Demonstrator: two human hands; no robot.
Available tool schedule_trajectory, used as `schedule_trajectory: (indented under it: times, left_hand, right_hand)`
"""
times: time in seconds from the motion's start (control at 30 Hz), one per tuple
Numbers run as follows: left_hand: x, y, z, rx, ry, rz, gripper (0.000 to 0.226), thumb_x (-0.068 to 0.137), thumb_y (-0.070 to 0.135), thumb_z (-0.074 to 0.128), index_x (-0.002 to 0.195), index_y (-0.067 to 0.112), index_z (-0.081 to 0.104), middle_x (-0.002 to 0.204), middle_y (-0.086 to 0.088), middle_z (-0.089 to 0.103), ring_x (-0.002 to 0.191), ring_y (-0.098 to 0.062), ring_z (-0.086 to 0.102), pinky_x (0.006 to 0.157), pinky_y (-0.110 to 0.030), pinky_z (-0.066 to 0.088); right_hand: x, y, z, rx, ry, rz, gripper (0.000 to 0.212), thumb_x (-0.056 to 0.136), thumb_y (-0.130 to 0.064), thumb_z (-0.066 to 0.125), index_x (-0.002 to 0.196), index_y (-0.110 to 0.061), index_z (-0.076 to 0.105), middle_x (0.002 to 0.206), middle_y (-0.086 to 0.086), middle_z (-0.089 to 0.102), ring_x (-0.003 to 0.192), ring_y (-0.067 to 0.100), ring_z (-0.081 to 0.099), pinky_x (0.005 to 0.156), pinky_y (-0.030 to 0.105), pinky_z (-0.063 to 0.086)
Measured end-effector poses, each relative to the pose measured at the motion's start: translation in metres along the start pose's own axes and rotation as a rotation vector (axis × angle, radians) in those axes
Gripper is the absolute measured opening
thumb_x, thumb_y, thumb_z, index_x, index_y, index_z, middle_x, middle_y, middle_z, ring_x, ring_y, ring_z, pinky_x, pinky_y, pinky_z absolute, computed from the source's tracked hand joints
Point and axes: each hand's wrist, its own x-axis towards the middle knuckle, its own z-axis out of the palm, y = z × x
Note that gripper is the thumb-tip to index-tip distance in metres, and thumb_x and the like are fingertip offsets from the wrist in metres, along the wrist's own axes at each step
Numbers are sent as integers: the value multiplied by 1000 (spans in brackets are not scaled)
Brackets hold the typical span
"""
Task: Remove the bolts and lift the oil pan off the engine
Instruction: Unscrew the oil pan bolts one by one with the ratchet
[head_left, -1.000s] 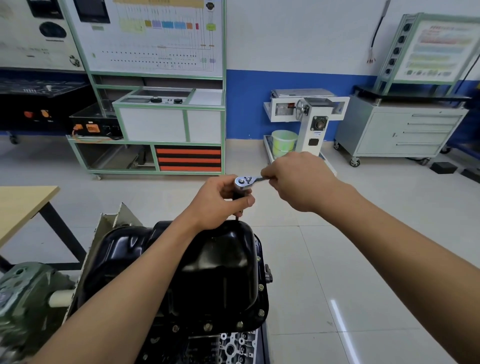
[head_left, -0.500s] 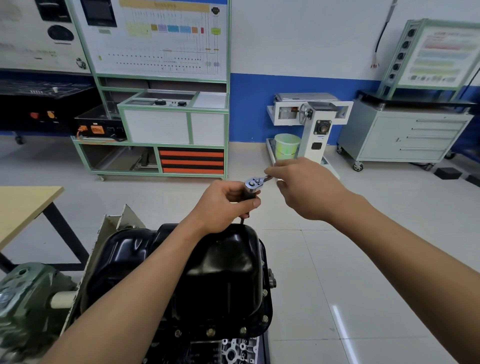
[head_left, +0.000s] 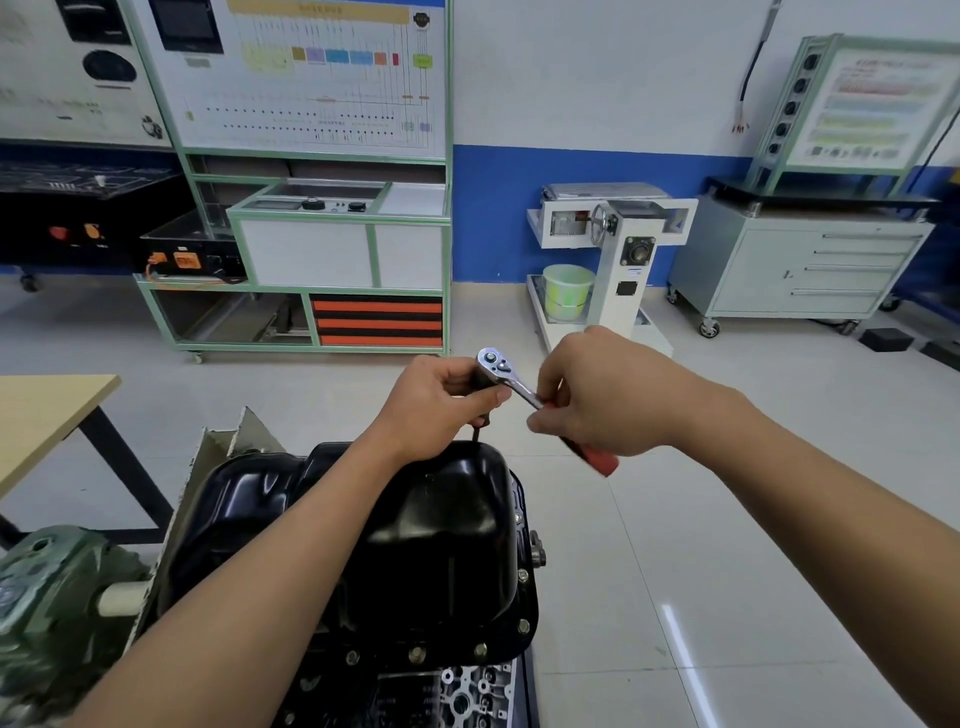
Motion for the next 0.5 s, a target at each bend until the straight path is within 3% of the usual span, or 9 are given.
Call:
schedule_trajectory:
  times: [0.13, 0.17, 0.23, 0.3, 0.37, 0.43, 0.5]
  left_hand:
    - [0, -3, -2, 7, 21, 13, 12, 92, 0, 72, 92, 9, 79, 91, -24, 74, 79, -32, 66, 78, -52, 60]
    - [0, -4, -2, -3, 26, 20, 12, 91, 0, 71, 91, 9, 79, 91, -23, 75, 80, -30, 68, 78, -51, 60]
    - [-1, -3, -2, -4, 27, 32, 13, 87, 8, 73, 85, 18, 80, 85, -8, 78, 77, -17, 69, 72, -35, 60]
    - [-2, -3, -1, 6, 13, 33, 6, 81, 21, 74, 83, 21, 80, 83, -2, 78, 75, -12, 68, 71, -28, 56]
    - [-1, -5, -2, 16, 15, 25, 8, 81, 23, 75, 86, 21, 80, 86, -5, 78, 77, -17, 69, 72, -35, 58]
    - [1, -5, -2, 1, 23, 13, 8, 82, 18, 77, 90, 20, 80, 90, -13, 78, 78, -26, 68, 76, -51, 60]
    - [1, -2, -1, -21, 17, -5, 10, 80, 17, 78, 86, 25, 80, 88, -16, 75, 74, -29, 63, 75, -52, 59]
  right_hand:
    - [3, -15, 11, 81, 22, -39, 40, 84, -43, 71, 63, -9, 65, 59, 6, 59, 51, 13, 50, 46, 21, 39]
    - [3, -20, 14, 116, 36, -51, 43, 85, -41, 71, 59, -9, 59, 55, 5, 55, 48, 12, 48, 43, 20, 35]
    - [3, -27, 20, 194, 50, -68, 45, 87, -37, 69, 54, -11, 51, 53, 4, 56, 46, 10, 47, 43, 21, 36]
    - [2, -30, 24, 250, 25, -61, 45, 88, -37, 67, 59, -5, 58, 58, 8, 65, 44, 11, 48, 47, 25, 41]
    - [1, -27, 24, 315, -6, -29, 45, 88, -39, 69, 64, -1, 64, 56, 5, 66, 41, 8, 47, 44, 21, 39]
    - [1, -19, 17, 306, -40, 8, 44, 86, -40, 73, 61, -4, 65, 45, -2, 53, 39, 9, 43, 39, 17, 35]
    - [3, -12, 7, 177, -97, 30, 41, 85, -41, 73, 59, -10, 65, 47, -2, 49, 42, 11, 42, 39, 18, 32]
